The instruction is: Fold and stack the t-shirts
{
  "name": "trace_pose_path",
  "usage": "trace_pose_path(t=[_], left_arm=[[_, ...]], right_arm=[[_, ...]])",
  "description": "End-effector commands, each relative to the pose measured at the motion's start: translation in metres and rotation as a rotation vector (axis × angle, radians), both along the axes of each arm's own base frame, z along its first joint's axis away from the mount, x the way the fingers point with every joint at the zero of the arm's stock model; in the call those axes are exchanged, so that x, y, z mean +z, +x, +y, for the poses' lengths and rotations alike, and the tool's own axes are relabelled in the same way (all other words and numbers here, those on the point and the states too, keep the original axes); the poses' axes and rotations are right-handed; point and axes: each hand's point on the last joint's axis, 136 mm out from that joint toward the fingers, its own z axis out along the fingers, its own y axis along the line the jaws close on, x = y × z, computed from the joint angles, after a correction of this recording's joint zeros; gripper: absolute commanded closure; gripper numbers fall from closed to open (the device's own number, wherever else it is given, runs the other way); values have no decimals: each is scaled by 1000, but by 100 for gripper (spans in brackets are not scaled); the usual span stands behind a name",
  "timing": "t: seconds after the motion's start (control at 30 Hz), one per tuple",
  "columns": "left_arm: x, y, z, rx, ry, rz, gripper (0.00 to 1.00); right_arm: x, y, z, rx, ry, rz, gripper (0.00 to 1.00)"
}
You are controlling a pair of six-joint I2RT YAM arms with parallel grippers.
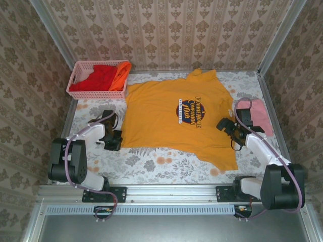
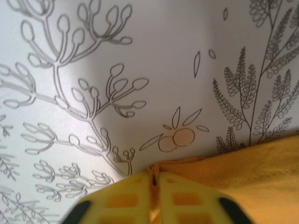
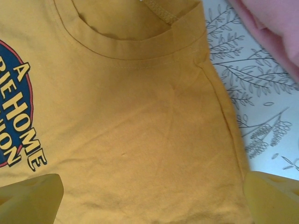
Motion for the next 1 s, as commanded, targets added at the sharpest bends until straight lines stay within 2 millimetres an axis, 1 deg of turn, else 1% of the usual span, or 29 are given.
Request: trace_pose_path(t=[0.0,0.07,0.1,0.17,0.23,0.33,0.43,0.57,0.67,0.73,0.8,0.87,0.97], left_arm=[[-10,-16,3,15,20,72,100],[-6,-11,5,16,29,49,100],[-6,-10,7,18,33,45,100],[-4,-6,7,13,33,35,100],[-5,-6,7,9,30,42,100],[-8,-6,7,8,28,45,100],[-10,-6,7,8,22,50,100],[-10,-4,7,8,19,44,100],[-12,-2,7,11,15,45,100],[-12,0,6,10,14,44,100],[-12,1,6,6,15,47,100],[-12,1,6,0,15,52,100],[-13,0,5,-1,13,62,100]], right_arm=[[6,-24,-16,-27,-76,63,0],[1,-44,-14,-14,-60,124,0],[-1,-52,-12,-13,-40,145,3],[-8,-69,-5,-9,5,194,14],[-15,-83,0,-18,44,236,24],[-28,-93,6,-56,106,269,37],[-37,-98,18,-90,198,296,39],[-39,-102,35,-110,294,291,47],[-34,-103,42,-74,293,274,48],[-35,-105,49,-41,291,282,47],[-40,-105,58,-4,294,289,46],[-50,-107,65,14,285,324,46],[-63,-110,77,29,278,357,48]])
